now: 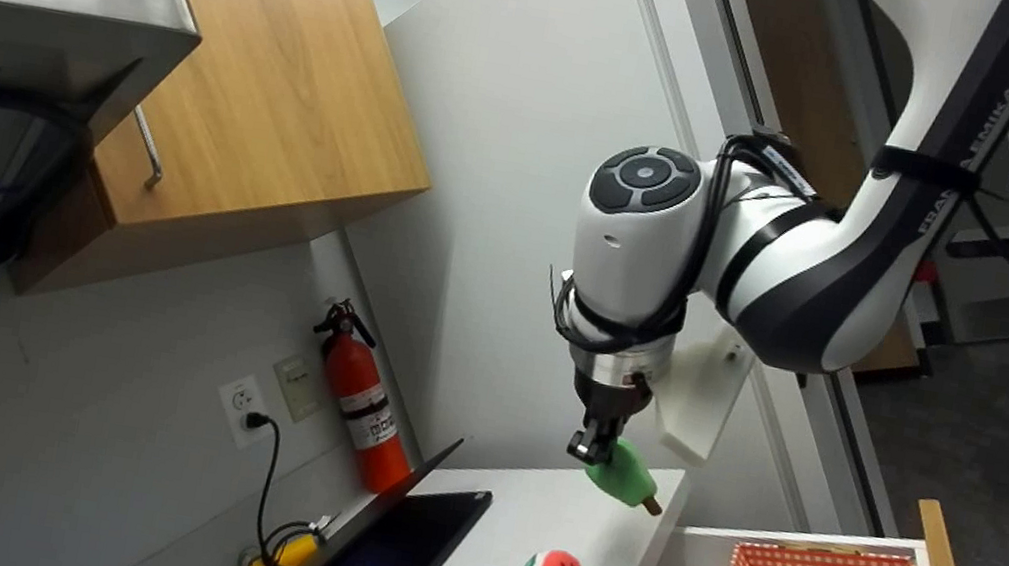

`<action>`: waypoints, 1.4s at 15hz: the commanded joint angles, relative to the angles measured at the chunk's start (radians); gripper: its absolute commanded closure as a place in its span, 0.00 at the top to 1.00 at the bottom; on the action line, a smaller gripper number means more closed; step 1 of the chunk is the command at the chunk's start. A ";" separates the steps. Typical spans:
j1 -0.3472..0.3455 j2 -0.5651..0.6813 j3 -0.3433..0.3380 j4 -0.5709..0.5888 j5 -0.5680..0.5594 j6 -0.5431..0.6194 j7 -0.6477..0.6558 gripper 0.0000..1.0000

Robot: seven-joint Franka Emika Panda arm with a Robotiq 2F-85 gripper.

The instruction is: Open the drawer on the right, remove the watermelon and green pear from the drawer and place them on the countertop, close the drawer

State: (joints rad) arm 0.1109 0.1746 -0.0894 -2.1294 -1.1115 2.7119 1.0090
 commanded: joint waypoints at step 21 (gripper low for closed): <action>-0.002 0.171 0.006 0.186 -0.045 -0.006 0.060 1.00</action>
State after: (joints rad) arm 0.1110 0.3352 -0.0898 -1.9547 -1.1867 2.7286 1.0865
